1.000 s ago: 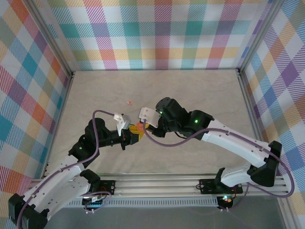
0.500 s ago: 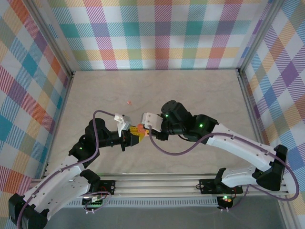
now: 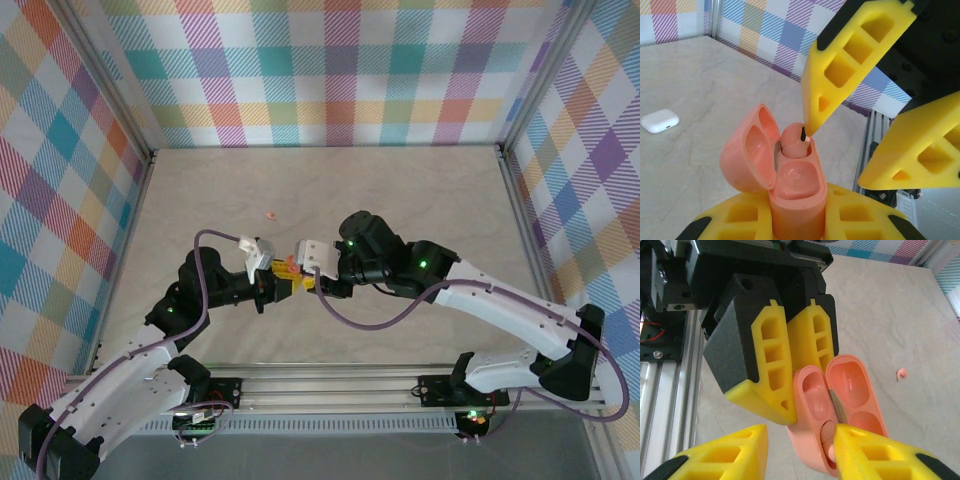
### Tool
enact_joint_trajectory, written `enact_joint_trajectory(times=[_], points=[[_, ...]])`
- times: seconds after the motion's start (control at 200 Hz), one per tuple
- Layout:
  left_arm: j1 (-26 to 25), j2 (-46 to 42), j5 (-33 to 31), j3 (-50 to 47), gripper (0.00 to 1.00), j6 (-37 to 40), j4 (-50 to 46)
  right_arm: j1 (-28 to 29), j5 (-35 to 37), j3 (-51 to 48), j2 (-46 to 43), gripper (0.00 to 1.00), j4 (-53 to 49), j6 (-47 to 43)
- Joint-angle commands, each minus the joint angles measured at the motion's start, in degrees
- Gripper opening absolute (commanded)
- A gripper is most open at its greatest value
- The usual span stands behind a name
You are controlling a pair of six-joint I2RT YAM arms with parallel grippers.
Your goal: Insert wireless bluetooth earbuds into charging case
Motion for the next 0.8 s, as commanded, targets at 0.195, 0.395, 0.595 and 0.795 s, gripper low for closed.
enact_joint_trajectory(times=[0.195, 0.395, 0.595, 0.795], points=[[0.63, -2.47, -4.16, 0.05, 0.03, 0.97, -0.08, -7.81, -6.04, 2.12, -4.38, 0.46, 5.06, 13.61], [0.67, -5.08, -6.62, -0.06, 0.04, 1.24, -2.35, -14.89, -11.00, 1.77, -3.35, 0.51, 6.80, 24.87], [0.63, -9.11, -12.27, 0.93, 0.04, 2.63, -8.63, -19.80, -8.86, 4.11, 4.43, 0.57, 6.58, 36.49], [0.63, -16.16, -17.42, 1.60, 0.05, 4.22, -14.53, -19.82, -3.55, 12.65, 18.17, 0.56, 5.08, 42.51]])
